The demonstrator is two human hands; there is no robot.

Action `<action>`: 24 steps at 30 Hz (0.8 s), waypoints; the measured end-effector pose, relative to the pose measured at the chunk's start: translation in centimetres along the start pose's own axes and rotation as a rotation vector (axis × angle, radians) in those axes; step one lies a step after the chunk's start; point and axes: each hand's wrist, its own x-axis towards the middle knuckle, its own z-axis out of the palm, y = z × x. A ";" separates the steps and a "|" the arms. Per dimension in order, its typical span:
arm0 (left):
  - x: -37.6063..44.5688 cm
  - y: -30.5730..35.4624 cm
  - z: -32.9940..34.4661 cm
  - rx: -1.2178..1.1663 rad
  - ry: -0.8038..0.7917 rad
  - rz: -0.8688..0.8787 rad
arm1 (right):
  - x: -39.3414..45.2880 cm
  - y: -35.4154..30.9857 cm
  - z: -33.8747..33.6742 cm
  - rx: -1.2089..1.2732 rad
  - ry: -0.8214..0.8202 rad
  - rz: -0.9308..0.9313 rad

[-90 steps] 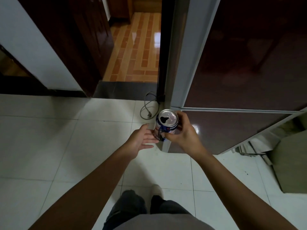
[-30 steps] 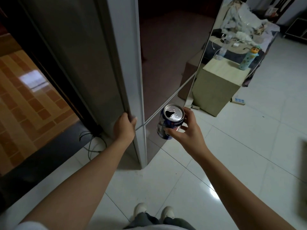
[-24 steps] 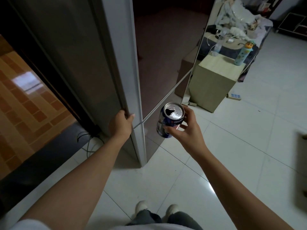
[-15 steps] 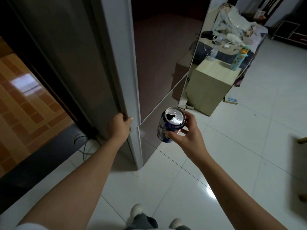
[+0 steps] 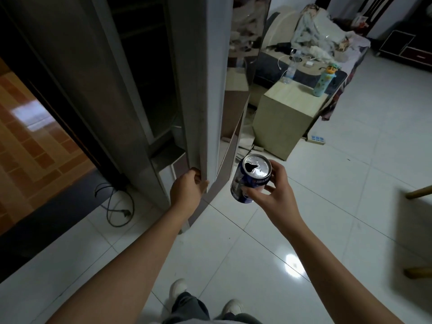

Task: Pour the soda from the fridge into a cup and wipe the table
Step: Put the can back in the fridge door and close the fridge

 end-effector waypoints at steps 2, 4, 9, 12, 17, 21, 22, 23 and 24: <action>-0.7 0.9 0.8 0.082 -0.006 0.058 | -0.5 0.5 -1.3 -0.007 0.015 -0.005; -1.3 1.9 1.5 0.129 -0.009 0.101 | -1.0 1.0 -2.7 -0.015 0.028 -0.008; -2.3 4.0 3.6 0.156 -0.049 0.123 | -2.0 2.3 -5.8 -0.014 0.068 -0.006; -3.1 5.2 5.2 0.138 -0.079 0.123 | -2.6 2.9 -7.4 -0.016 0.078 0.004; -4.2 6.8 8.1 0.067 -0.177 0.190 | -3.4 3.7 -9.8 -0.026 0.111 0.009; -4.3 8.0 10.3 0.067 -0.296 0.246 | -4.0 4.6 -11.7 -0.025 0.159 0.025; -4.4 8.5 10.7 0.084 -0.326 0.258 | -4.1 4.9 -12.2 -0.026 0.172 0.030; -4.5 9.0 11.1 0.114 -0.349 0.271 | -4.3 5.1 -12.6 -0.024 0.187 0.035; -4.7 9.6 11.5 0.149 -0.367 0.289 | -4.4 5.3 -13.1 -0.019 0.203 0.040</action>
